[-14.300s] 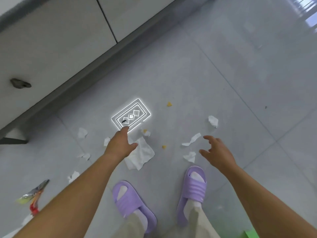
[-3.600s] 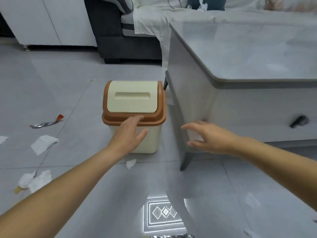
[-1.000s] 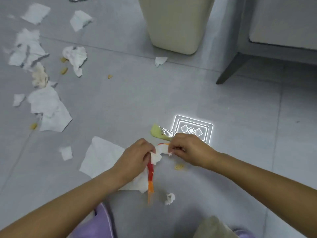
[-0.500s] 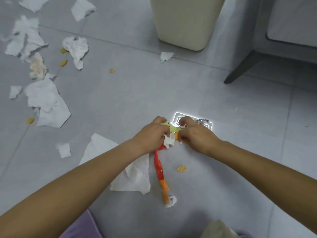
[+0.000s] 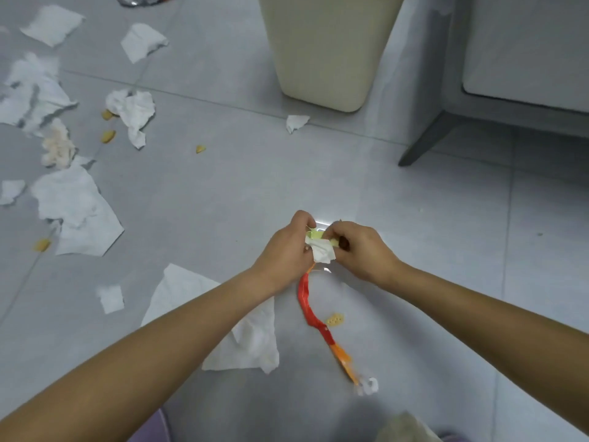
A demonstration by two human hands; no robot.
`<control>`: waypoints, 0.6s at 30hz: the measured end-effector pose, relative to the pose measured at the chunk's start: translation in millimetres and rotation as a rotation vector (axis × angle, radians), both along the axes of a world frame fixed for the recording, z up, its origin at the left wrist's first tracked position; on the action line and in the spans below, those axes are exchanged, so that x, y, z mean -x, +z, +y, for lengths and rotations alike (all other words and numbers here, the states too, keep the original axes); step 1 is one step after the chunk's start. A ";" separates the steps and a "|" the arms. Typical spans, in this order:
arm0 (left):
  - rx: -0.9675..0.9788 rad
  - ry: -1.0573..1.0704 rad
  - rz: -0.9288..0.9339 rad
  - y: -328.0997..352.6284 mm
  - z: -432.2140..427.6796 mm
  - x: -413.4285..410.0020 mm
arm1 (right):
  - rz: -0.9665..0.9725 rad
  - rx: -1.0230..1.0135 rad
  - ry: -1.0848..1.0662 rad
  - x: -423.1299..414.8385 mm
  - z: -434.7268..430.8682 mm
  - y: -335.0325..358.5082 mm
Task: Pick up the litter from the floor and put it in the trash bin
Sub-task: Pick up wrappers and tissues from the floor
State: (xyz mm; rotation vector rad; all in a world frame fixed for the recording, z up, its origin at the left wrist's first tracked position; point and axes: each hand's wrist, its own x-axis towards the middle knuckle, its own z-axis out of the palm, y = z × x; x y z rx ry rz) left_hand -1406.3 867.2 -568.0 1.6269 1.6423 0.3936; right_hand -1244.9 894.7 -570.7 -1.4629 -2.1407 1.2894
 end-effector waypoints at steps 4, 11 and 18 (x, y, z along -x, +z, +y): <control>0.045 0.020 -0.002 20.0 13.5 10.8 | 0.105 -0.009 0.047 5.2 0.3 21.9; 0.173 -0.068 -0.100 83.8 33.3 29.7 | 0.254 -0.132 -0.004 21.5 -1.6 56.6; 0.088 -0.151 -0.231 141.9 51.3 44.4 | 0.437 -0.023 -0.176 24.0 21.1 113.7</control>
